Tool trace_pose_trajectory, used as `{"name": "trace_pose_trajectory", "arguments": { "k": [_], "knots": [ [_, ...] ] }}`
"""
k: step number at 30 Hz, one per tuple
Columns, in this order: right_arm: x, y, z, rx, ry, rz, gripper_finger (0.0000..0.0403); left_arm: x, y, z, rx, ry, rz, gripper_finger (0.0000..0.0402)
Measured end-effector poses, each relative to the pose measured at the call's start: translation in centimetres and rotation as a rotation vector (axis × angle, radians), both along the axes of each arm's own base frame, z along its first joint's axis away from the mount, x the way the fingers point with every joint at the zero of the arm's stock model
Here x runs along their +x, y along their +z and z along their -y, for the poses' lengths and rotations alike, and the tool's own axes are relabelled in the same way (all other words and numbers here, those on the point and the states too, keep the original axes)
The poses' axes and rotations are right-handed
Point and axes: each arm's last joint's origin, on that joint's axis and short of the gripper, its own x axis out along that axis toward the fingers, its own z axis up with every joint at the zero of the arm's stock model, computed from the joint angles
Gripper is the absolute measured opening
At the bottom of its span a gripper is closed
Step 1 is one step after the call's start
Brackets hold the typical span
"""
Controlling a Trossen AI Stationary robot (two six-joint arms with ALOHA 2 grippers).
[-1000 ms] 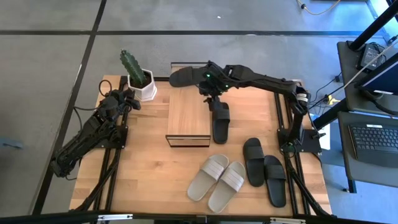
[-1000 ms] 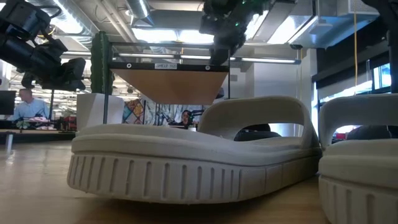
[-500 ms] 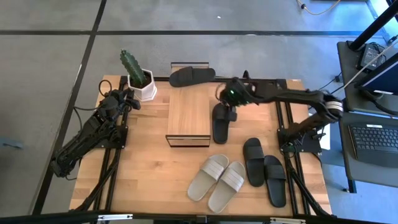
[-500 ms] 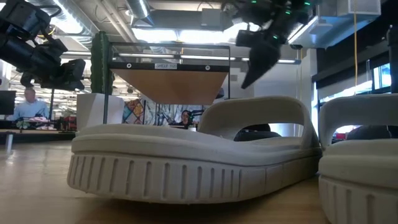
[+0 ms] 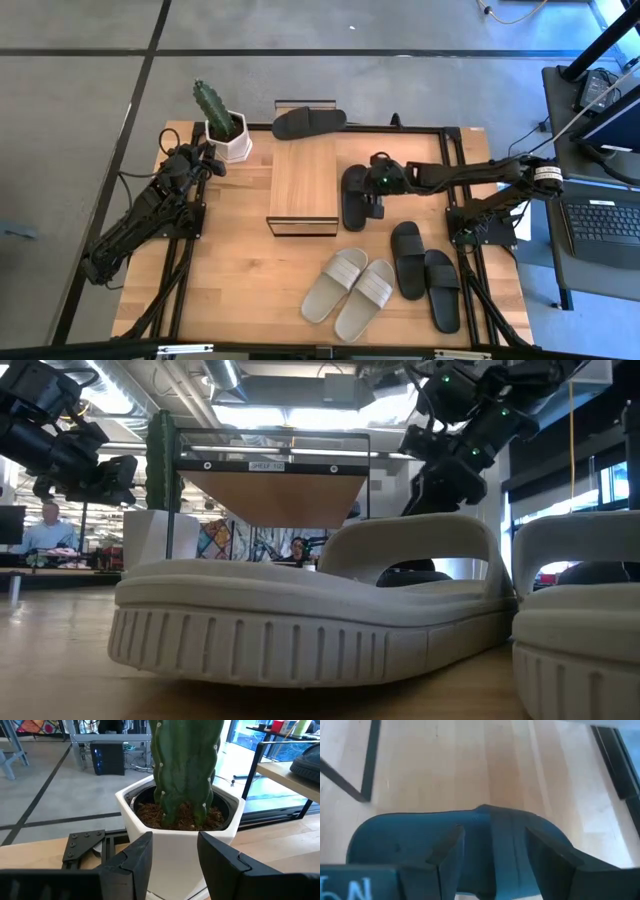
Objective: Pick and place slides into the shelf
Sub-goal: Put the top left black slide on the shelf
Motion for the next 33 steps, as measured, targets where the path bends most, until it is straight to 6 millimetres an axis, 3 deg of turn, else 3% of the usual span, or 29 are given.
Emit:
{"name": "trace_pose_trajectory", "arguments": {
  "k": [5, 12, 24, 33],
  "knots": [
    [0.2, 0.0, -0.8, -0.080, -0.012, -0.015, 0.0207, 0.0, 0.0, 0.0, 0.000, 0.000, 0.000, 0.0147],
    [0.6, -1.7, -1.3, -0.196, -0.021, -0.128, 0.0207, 0.0, 0.0, 0.0, 0.000, 0.000, 0.000, 0.0147],
    [1.1, -3.8, -0.8, -0.319, -0.129, -0.229, 0.0204, 0.0, 0.0, 0.0, 0.000, 0.000, 0.000, 0.0147],
    [1.3, -4.0, -0.7, -0.321, -0.133, -0.213, 0.0142, 0.0, 0.0, 0.0, 0.000, 0.000, 0.000, 0.0147]
  ]
}}
